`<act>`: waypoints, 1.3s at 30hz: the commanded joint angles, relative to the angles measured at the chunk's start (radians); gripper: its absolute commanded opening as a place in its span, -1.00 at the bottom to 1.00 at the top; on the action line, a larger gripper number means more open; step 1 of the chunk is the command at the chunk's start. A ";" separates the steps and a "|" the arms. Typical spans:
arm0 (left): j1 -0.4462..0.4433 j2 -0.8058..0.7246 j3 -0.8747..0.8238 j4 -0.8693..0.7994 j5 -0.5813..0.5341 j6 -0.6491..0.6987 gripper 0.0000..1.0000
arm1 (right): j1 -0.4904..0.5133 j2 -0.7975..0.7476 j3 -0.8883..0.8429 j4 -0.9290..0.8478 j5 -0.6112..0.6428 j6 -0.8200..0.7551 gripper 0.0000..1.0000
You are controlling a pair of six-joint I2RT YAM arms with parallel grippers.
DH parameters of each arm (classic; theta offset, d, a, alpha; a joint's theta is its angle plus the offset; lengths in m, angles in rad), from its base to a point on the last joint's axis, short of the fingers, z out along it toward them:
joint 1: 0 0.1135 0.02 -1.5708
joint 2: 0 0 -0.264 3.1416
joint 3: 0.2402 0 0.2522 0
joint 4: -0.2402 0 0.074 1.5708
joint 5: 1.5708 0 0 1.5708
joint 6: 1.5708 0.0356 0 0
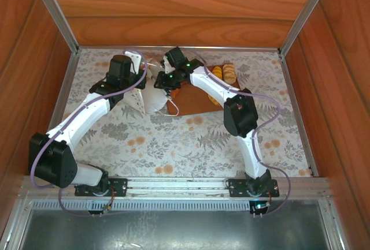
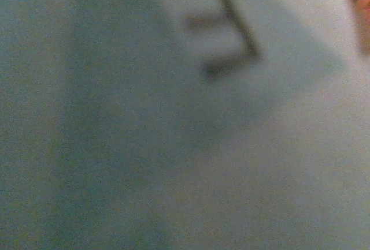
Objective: Take the fake bread out of the paper bag
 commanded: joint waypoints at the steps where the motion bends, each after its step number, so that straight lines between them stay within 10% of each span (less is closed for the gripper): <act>1: -0.001 -0.009 0.008 0.018 -0.017 0.006 -1.00 | 0.015 -0.125 -0.063 0.050 -0.015 -0.008 -0.59; 39: 0.000 -0.027 -0.034 0.063 -0.061 -0.040 -1.00 | 0.028 -0.701 -0.730 0.393 -0.070 0.194 -0.69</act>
